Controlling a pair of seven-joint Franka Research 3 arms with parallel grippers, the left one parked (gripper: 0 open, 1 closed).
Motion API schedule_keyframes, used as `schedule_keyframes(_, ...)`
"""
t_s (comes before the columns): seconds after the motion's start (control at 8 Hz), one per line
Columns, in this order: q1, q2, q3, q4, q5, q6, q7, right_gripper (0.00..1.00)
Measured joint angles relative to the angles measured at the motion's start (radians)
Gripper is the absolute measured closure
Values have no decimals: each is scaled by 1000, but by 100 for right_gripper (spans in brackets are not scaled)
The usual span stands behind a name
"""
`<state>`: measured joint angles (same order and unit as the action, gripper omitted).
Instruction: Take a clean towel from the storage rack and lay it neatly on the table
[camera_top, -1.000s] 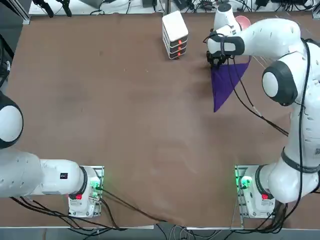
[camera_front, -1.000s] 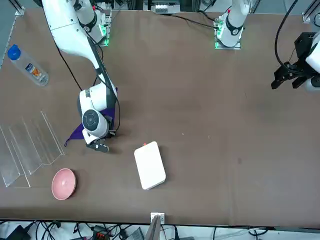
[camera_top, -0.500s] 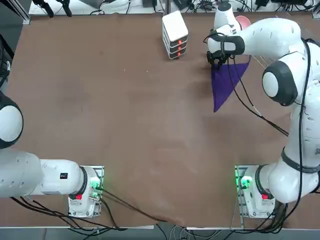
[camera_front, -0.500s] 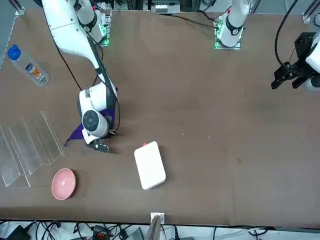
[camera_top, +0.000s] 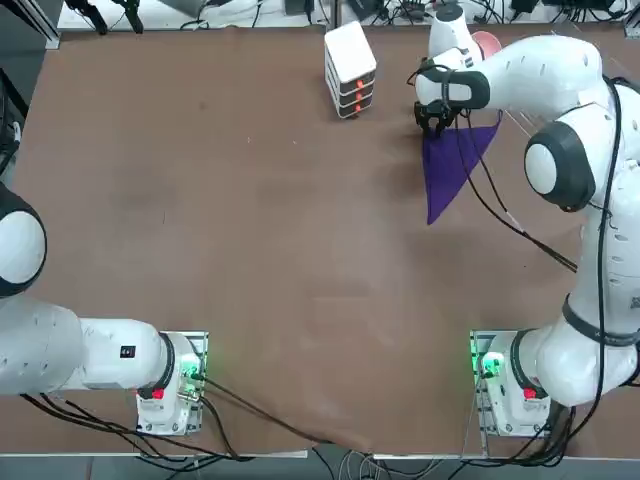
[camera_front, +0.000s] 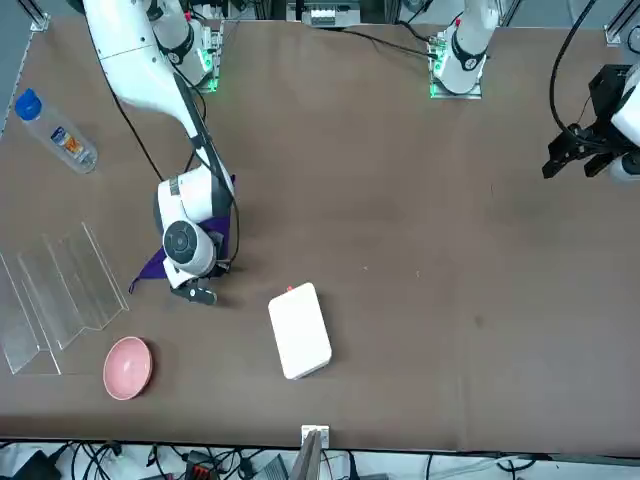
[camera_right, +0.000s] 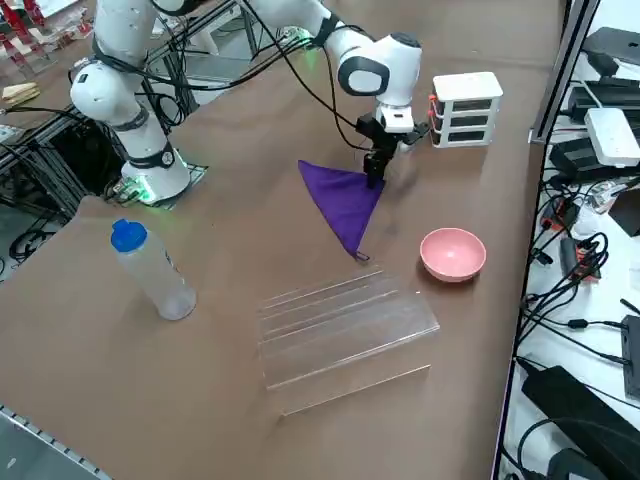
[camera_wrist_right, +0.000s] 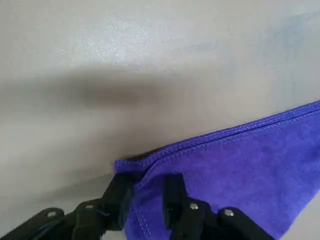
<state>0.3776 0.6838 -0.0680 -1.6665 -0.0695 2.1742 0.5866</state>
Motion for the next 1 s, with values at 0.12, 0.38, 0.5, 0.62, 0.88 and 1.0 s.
schedule_keyframes(0.12,0,0,0,0,0,0,0,60)
schedule_keyframes(0.38,0,0,0,3,0,0,1,62)
schedule_keyframes(0.5,1,-1,0,8,0,0,1,63)
schedule_keyframes(0.62,1,-2,0,14,0,0,1,63)
schedule_keyframes(0.88,2,-3,0,19,0,-10,1,64)
schedule_keyframes(1.0,2,-3,0,19,0,-13,4,65)
